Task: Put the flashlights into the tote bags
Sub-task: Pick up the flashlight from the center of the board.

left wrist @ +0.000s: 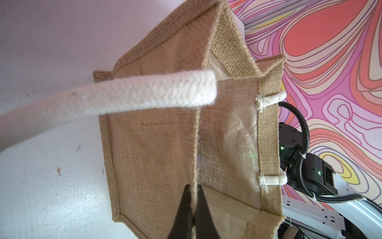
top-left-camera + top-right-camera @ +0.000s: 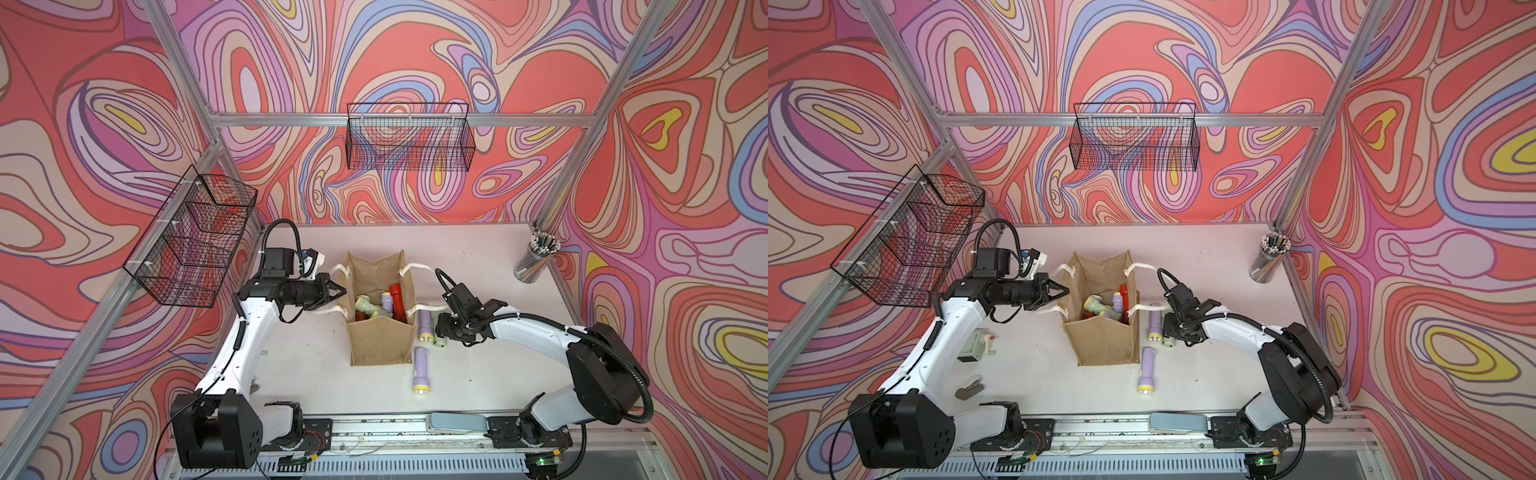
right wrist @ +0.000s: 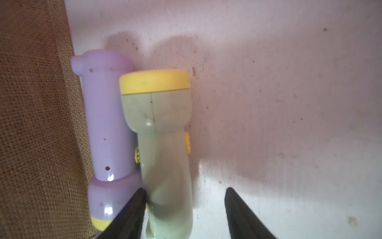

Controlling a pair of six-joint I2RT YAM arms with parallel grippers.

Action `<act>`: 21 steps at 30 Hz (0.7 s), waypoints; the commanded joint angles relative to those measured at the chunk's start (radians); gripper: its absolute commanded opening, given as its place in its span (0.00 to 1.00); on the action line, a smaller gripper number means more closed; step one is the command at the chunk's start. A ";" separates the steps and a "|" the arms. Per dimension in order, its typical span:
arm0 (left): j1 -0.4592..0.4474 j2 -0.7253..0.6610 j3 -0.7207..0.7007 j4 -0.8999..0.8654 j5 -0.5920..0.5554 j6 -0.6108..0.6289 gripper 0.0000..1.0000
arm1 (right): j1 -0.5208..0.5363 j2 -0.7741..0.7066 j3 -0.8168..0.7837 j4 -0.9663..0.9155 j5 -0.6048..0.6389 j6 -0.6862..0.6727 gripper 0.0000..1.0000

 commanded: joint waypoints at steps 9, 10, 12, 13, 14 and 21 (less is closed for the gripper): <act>0.001 0.013 0.006 0.021 -0.012 0.003 0.04 | -0.006 0.048 0.007 -0.104 0.031 -0.010 0.57; 0.003 0.015 0.007 0.020 -0.012 0.003 0.04 | -0.006 0.064 0.013 -0.100 0.030 -0.022 0.57; 0.002 0.016 0.008 0.020 -0.011 0.002 0.04 | -0.006 0.098 0.027 -0.095 0.026 -0.040 0.57; 0.003 0.016 0.009 0.021 -0.010 0.003 0.04 | -0.006 0.116 0.037 -0.096 0.026 -0.050 0.57; 0.002 0.016 0.009 0.020 -0.011 0.000 0.04 | -0.006 0.133 0.043 -0.101 0.027 -0.055 0.58; 0.002 0.016 0.009 0.020 -0.018 -0.001 0.04 | -0.006 0.167 0.052 -0.140 0.040 -0.059 0.46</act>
